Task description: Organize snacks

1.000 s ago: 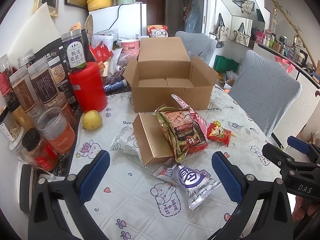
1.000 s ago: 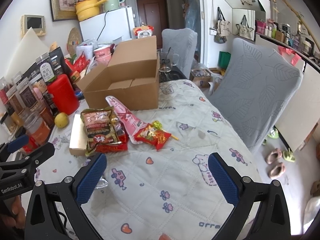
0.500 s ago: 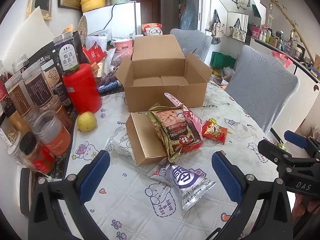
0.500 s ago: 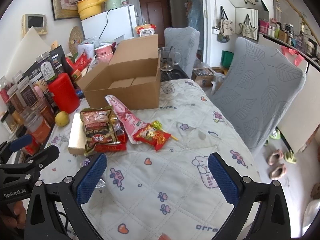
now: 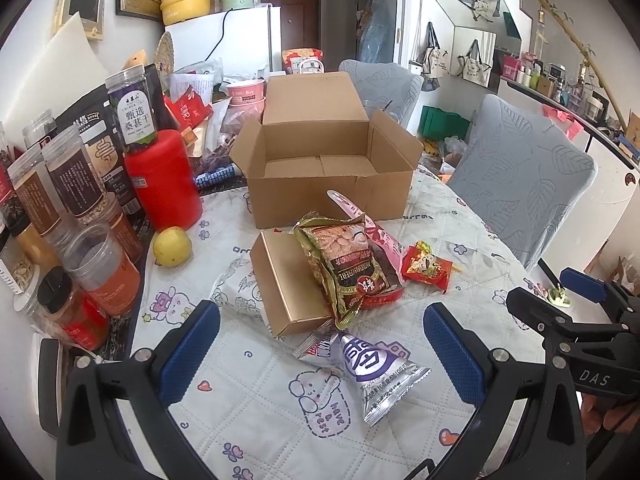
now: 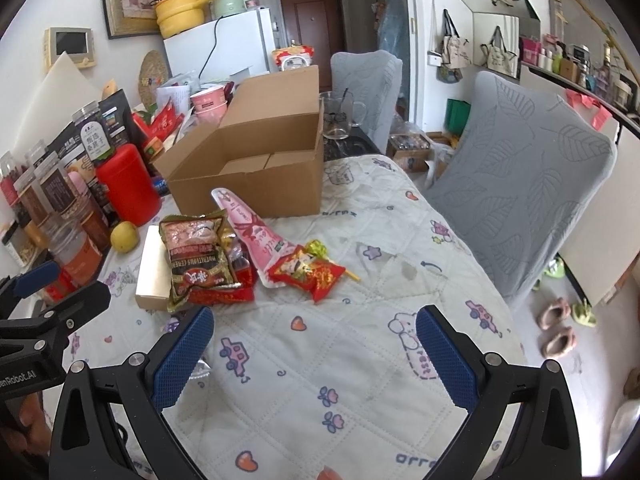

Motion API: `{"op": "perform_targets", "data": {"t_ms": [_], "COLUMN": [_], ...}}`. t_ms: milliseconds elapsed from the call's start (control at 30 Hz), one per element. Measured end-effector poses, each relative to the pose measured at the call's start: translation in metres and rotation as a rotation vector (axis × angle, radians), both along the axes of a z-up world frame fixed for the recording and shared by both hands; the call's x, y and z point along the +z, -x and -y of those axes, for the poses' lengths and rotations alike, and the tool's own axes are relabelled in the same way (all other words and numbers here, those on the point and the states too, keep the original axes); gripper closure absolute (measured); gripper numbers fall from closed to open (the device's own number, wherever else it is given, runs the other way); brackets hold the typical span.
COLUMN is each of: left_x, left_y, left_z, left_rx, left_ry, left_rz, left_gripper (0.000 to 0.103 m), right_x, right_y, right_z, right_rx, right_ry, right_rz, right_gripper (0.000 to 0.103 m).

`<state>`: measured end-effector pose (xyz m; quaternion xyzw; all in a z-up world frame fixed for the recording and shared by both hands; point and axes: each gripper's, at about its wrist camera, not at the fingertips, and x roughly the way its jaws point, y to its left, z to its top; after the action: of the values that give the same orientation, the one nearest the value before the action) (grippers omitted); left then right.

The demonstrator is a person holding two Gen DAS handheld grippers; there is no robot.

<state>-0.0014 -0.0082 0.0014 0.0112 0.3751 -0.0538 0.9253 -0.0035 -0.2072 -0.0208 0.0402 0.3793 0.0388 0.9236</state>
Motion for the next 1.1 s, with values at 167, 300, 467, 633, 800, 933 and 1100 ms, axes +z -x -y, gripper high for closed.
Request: {"op": "perform_targets", "data": {"t_ms": [167, 300, 467, 633, 800, 933, 1100], "left_x": [0.0, 0.001, 0.0, -0.001, -0.003, -0.008, -0.017], "left_y": [0.002, 0.004, 0.009, 0.013, 0.021, 0.027, 0.034], "left_z": [-0.001, -0.004, -0.009, -0.014, -0.017, -0.024, -0.037], "left_rx": [0.006, 0.017, 0.034, 0.05, 0.061, 0.08, 0.124], "left_ry": [0.002, 0.009, 0.02, 0.035, 0.042, 0.05, 0.051], "left_rz": [-0.001, 0.007, 0.01, 0.01, 0.016, 0.01, -0.004], "left_gripper": [0.0, 0.0, 0.0, 0.0, 0.0, 0.0, 0.0], "right_x": [-0.001, -0.001, -0.002, -0.005, -0.004, -0.005, -0.014], "right_y": [0.0, 0.001, 0.002, 0.006, 0.011, 0.014, 0.012], "right_z": [0.0, -0.002, -0.005, -0.01, -0.017, -0.024, -0.037], "right_rx": [0.006, 0.014, 0.027, 0.049, 0.077, 0.109, 0.174], "right_ry": [-0.001, -0.003, 0.001, 0.001, 0.008, 0.012, 0.0], "right_rz": [0.002, 0.0, -0.004, -0.005, 0.012, 0.023, 0.008], "right_gripper": [0.0, 0.0, 0.0, 0.0, 0.0, 0.0, 0.0]}}
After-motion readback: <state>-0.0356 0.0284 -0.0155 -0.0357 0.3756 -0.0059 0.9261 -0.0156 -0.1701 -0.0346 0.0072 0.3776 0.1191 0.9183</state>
